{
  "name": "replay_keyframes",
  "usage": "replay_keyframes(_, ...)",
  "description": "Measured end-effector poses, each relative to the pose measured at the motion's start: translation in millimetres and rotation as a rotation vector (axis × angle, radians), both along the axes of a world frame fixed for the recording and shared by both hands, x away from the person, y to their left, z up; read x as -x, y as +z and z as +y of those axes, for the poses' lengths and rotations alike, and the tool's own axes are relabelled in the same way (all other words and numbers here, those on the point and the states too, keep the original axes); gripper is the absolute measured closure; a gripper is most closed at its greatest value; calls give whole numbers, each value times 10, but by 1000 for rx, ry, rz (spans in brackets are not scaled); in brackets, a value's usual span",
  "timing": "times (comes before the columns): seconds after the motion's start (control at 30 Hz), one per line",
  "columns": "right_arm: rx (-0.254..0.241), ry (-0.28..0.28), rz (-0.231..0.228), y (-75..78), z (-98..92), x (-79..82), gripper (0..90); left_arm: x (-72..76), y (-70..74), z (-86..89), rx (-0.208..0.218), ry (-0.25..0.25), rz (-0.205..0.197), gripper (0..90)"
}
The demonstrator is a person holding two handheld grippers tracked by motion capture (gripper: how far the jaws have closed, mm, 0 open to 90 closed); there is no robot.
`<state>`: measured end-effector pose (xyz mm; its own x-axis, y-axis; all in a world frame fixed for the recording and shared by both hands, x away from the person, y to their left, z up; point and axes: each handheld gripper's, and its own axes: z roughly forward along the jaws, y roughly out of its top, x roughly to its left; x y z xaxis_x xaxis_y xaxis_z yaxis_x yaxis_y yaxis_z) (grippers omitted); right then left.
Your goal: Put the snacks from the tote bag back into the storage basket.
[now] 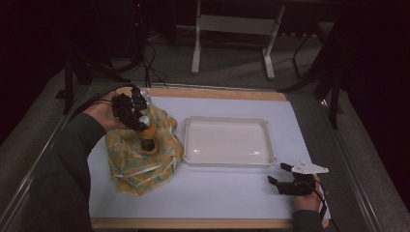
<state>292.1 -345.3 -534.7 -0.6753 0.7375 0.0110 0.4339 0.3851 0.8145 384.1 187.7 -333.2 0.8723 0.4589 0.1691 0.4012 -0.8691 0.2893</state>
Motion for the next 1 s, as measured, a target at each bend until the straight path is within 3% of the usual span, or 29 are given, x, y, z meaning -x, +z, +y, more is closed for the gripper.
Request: replay_keyframes(1.0,0,0,0,1,-3,0,209,35,380,2,64,-59,-53,588)
